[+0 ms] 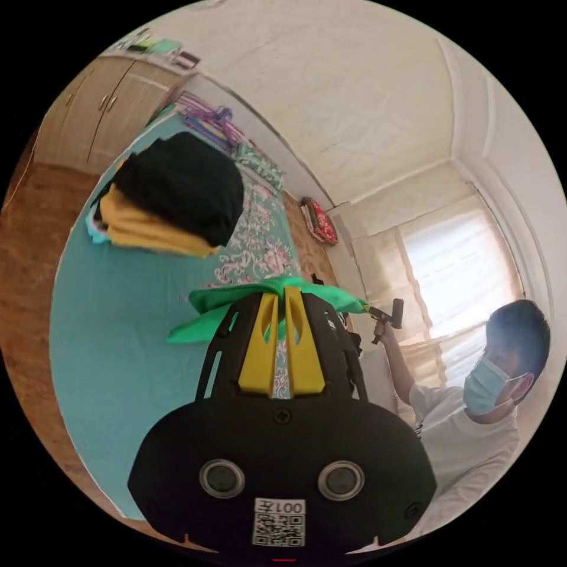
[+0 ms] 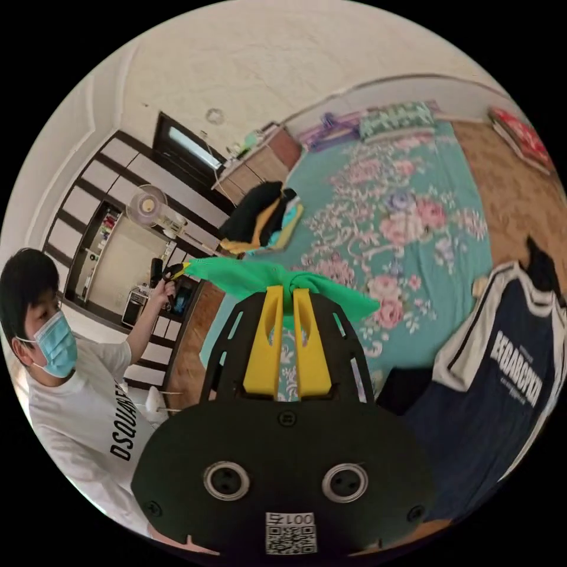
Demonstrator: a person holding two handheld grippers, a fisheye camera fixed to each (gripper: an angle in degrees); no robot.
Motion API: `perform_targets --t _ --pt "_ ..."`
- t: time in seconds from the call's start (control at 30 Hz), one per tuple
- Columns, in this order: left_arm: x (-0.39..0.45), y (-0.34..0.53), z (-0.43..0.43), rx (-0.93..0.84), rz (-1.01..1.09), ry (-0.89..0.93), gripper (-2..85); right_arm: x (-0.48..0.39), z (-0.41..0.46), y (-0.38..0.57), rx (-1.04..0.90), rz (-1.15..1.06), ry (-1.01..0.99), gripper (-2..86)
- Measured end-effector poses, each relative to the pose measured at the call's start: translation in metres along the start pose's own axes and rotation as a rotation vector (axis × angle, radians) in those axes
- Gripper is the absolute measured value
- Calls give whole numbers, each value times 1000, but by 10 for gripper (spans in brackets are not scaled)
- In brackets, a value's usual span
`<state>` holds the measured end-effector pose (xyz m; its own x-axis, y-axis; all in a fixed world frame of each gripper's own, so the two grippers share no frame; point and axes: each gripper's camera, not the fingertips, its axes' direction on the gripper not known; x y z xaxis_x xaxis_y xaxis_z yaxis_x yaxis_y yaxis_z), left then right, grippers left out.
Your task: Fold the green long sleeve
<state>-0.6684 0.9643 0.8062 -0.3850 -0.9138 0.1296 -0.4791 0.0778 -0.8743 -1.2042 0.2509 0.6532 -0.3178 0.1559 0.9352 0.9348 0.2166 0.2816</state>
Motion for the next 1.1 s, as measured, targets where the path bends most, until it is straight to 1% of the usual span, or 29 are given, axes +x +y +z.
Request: perform_targets --t 0.13,0.23,0.33,0.4,0.47,0.53,0.57,0.63,0.67,0.7,0.77,0.83,0.9,0.97,1.1 --pt "27 -9 -29 29 68 10 -8 -33 -36 -12 54 -84 25 18" --pt "17 18 -39 25 47 32 -8 -29 -37 14 55 -72 -17 18" --pt "-12 64 -36 -13 -14 42 -9 -9 -16 60 11 -16 -82 17" --pt "-35 102 -30 -76 -77 27 -9 6 5 98 -47 37 -102 16" --pt "-68 167 -25 -179 -211 7 -8 31 33 161 -139 173 -186 16" --pt "-86 220 -27 -232 -328 10 -8 46 50 211 -199 290 -243 15" --pt "-93 251 -29 -273 -393 0 -8 50 59 241 -251 352 -259 15" --pt "-98 288 -33 -321 -470 -22 -8 50 68 276 -323 409 -268 16" --pt "-98 305 -36 -324 -513 -13 -9 50 70 292 -346 443 -279 17" --pt "-97 311 -39 -311 -528 0 -9 50 69 298 -347 461 -287 17" --pt "-91 316 -50 -230 -550 56 -9 51 59 311 -288 515 -331 18" --pt "-81 308 -57 -221 -542 57 -9 49 48 313 -254 534 -358 18" --pt "-66 298 -65 -239 -519 55 -9 41 37 311 -252 521 -371 18" --pt "-38 281 -82 -237 -496 107 -9 20 15 302 -253 473 -409 17" --pt "18 246 -120 -209 -471 174 -9 -19 -35 274 -183 391 -502 16"
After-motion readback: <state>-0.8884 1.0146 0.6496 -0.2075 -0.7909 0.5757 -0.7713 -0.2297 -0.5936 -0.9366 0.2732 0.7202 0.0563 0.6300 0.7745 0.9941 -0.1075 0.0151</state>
